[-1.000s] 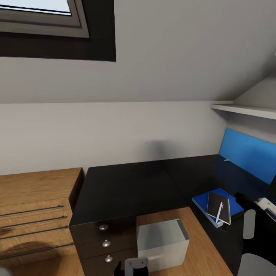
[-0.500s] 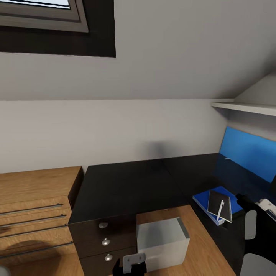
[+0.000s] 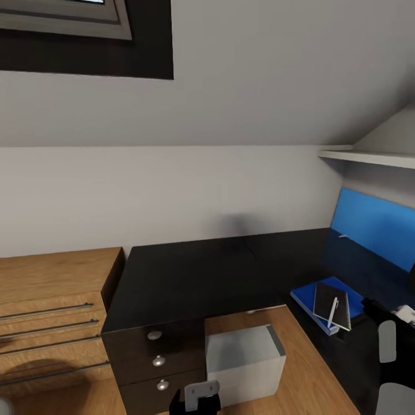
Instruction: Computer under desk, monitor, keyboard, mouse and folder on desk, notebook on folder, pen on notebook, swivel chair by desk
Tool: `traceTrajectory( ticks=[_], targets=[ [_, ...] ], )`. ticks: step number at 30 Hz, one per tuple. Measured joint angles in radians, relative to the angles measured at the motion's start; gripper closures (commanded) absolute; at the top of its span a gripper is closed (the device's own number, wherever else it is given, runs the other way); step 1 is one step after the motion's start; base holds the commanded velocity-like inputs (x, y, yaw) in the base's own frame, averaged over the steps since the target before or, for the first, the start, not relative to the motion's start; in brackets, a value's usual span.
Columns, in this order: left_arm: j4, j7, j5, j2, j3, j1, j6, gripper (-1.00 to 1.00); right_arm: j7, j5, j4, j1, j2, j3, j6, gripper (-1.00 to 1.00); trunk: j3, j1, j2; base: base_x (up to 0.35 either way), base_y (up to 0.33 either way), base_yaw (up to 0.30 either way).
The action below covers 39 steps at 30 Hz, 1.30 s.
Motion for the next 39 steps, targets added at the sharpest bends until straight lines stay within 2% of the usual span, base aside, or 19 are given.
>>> traceTrajectory(
  ticks=[6,10,22,26,31,35,39],
  targets=[
    [0.002,0.000,0.002,0.000,-0.001,0.000,0.000,-1.00,-0.001,-0.087,0.016,0.000,-0.036,0.002,0.003,-1.00,-0.019,0.023,-0.042,0.000,0.000,0.000],
    [0.002,0.000,0.004,0.000,-0.001,0.000,0.000,-1.00,-0.001,-0.107,0.019,0.000,-0.045,0.002,0.004,-1.00,-0.031,0.038,-0.070,0.000,0.000,0.000],
    [0.004,-0.001,0.005,0.000,-0.003,0.000,0.003,-1.00,-0.001,-0.117,0.019,0.000,-0.052,0.001,0.004,-1.00,-0.069,0.084,-0.154,0.000,0.000,0.000],
    [0.004,-0.001,0.005,0.000,-0.003,0.000,0.003,-1.00,-0.001,-0.117,0.020,0.000,-0.063,-0.005,0.004,-1.00,-0.082,0.100,-0.182,0.000,0.000,0.000],
    [0.005,-0.001,0.006,0.000,-0.002,0.000,0.005,-1.00,-0.001,-0.118,0.022,0.000,-0.085,-0.025,0.006,-1.00,-0.082,0.100,-0.182,0.000,0.000,0.000],
    [0.016,-0.001,0.007,0.000,-0.001,0.000,0.006,-1.00,-0.001,-0.124,0.029,0.000,-0.115,-0.042,0.007,-1.00,-0.082,0.100,-0.182,0.000,0.000,0.000],
    [0.031,-0.002,0.005,-0.001,-0.002,0.000,0.003,-1.00,-0.001,-0.162,0.038,0.000,-0.144,-0.048,0.008,-1.00,-0.082,0.100,-0.182,0.000,0.000,0.000]
  ],
)
